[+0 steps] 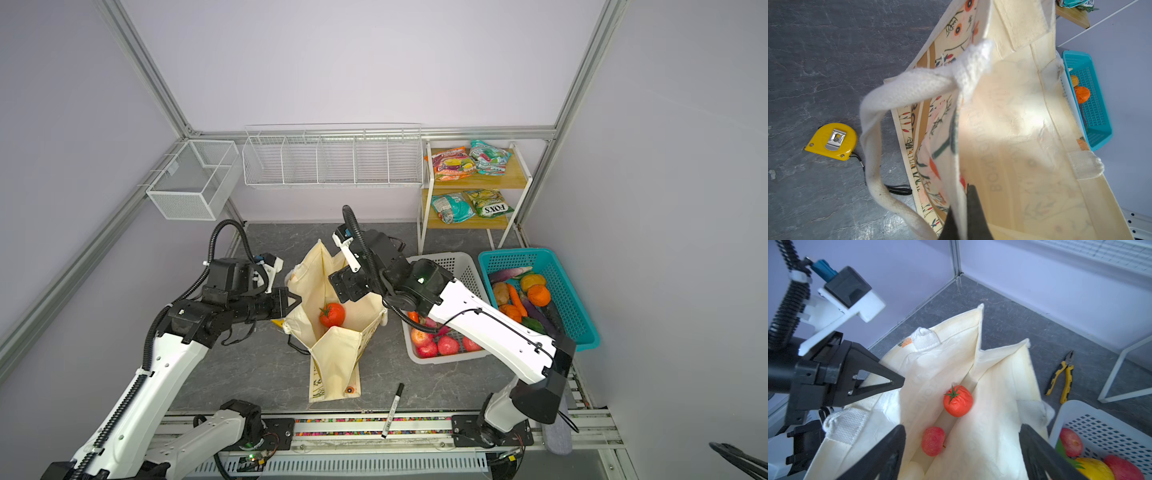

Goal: Place the food into the grocery bag and tie it
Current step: 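Withdraw the right gripper from the bag back over the white basket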

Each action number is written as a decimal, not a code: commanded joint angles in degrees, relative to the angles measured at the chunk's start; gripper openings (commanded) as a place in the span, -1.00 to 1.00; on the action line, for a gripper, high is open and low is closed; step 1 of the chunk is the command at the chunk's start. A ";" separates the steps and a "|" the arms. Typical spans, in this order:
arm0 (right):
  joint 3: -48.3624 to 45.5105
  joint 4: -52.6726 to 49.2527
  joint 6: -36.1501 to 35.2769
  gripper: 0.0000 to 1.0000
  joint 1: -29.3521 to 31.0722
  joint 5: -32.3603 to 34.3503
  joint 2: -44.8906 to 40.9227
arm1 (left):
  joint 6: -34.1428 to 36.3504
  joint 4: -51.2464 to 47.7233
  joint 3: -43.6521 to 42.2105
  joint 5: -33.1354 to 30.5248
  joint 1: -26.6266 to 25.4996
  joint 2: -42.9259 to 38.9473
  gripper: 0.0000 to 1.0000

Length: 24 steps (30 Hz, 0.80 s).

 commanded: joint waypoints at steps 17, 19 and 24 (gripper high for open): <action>-22.67 -1.67 16.27 0.76 -16.79 6.75 -17.21 | -4.30 1.32 3.89 0.96 0.09 2.14 -1.00; -25.05 -1.90 19.66 0.76 -18.87 5.40 -18.46 | -4.82 1.15 4.54 0.76 0.09 2.76 -1.00; -28.03 -3.69 22.97 0.76 -24.47 2.45 -19.71 | -5.54 1.29 6.04 0.11 0.00 3.60 -1.00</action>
